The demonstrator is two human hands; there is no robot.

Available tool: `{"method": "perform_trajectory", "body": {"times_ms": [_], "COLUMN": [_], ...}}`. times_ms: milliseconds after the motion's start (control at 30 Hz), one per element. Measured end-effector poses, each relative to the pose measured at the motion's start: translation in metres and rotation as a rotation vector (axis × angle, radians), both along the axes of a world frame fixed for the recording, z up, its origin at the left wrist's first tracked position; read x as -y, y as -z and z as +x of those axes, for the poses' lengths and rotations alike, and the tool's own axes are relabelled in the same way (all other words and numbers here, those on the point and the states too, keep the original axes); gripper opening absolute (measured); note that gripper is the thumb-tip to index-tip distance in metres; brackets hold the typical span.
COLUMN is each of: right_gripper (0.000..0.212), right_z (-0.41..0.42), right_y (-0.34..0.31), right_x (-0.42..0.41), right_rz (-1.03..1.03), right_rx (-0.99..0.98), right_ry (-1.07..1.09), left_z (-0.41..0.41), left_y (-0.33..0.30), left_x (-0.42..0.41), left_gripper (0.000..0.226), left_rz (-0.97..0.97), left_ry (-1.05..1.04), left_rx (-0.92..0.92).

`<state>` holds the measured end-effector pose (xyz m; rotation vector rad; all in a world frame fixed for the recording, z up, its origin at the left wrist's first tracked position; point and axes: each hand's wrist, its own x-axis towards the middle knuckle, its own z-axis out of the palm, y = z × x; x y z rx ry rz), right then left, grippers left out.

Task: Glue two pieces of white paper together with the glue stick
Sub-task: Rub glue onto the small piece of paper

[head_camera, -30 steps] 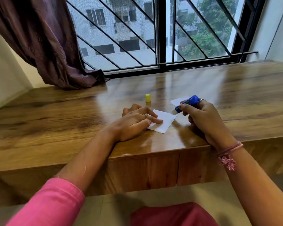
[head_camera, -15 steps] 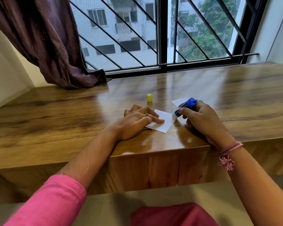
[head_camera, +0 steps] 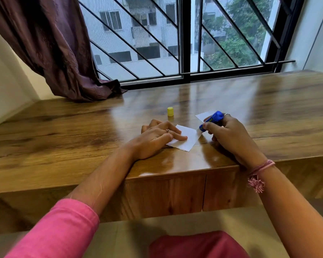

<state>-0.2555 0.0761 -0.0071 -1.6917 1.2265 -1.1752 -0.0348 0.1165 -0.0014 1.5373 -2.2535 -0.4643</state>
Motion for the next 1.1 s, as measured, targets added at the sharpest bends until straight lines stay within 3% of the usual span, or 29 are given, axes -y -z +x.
{"method": "perform_trajectory", "body": {"times_ms": [1100], "right_gripper": [0.028], "right_z": [0.001], "right_y": [-0.005], "right_x": [-0.012], "right_rz": [-0.134], "right_rx": [-0.205], "right_ry": [-0.050], "left_z": [0.001], "left_y": [-0.002], "left_x": [0.001], "left_gripper": [0.056], "left_rz": [0.042], "left_ry": [-0.024], "left_rx": [-0.011]}}
